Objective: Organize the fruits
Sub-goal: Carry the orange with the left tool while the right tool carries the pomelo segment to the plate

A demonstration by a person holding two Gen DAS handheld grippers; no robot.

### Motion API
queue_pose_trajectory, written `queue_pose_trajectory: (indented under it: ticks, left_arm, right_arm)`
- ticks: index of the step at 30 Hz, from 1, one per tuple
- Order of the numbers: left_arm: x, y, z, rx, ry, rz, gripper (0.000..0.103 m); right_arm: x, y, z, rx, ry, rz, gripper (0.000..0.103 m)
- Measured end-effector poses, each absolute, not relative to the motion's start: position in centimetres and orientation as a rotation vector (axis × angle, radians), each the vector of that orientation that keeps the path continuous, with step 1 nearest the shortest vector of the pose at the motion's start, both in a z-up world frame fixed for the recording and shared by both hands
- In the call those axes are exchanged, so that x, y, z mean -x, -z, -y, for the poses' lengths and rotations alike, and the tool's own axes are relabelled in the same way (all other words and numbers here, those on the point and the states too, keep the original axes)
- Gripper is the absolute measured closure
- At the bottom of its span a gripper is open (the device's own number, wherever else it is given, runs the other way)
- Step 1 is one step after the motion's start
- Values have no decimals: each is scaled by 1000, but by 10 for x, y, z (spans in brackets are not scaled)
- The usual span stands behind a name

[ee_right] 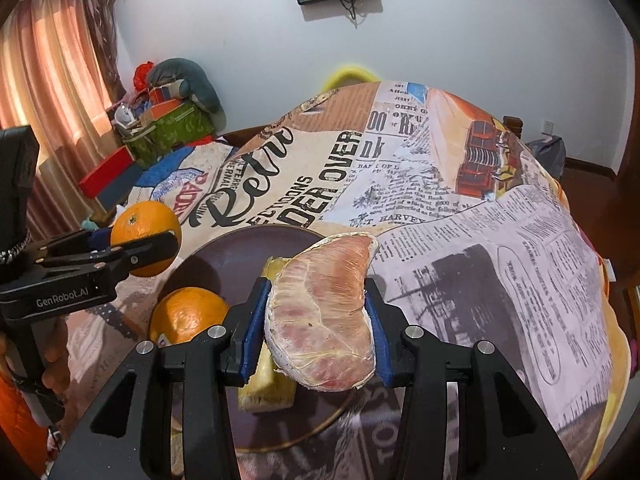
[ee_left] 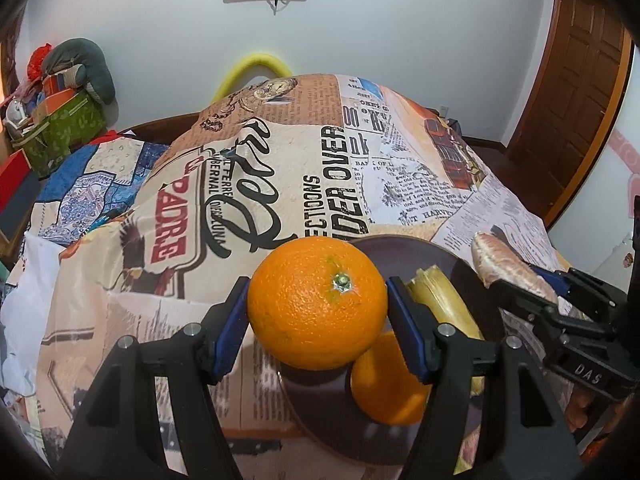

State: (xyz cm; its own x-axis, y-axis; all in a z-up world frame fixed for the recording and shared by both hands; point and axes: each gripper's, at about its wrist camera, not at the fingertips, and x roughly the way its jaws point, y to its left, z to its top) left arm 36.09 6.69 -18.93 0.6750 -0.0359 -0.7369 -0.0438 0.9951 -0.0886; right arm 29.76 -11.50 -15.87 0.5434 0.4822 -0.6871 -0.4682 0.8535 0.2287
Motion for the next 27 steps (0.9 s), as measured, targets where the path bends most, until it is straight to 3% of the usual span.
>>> queue_pose_trajectory:
  ticks: [27]
  left_arm:
    - [-402, 224, -45, 100, 39, -993, 37]
  right_arm:
    - [-312, 168, 115, -42, -577, -864, 61]
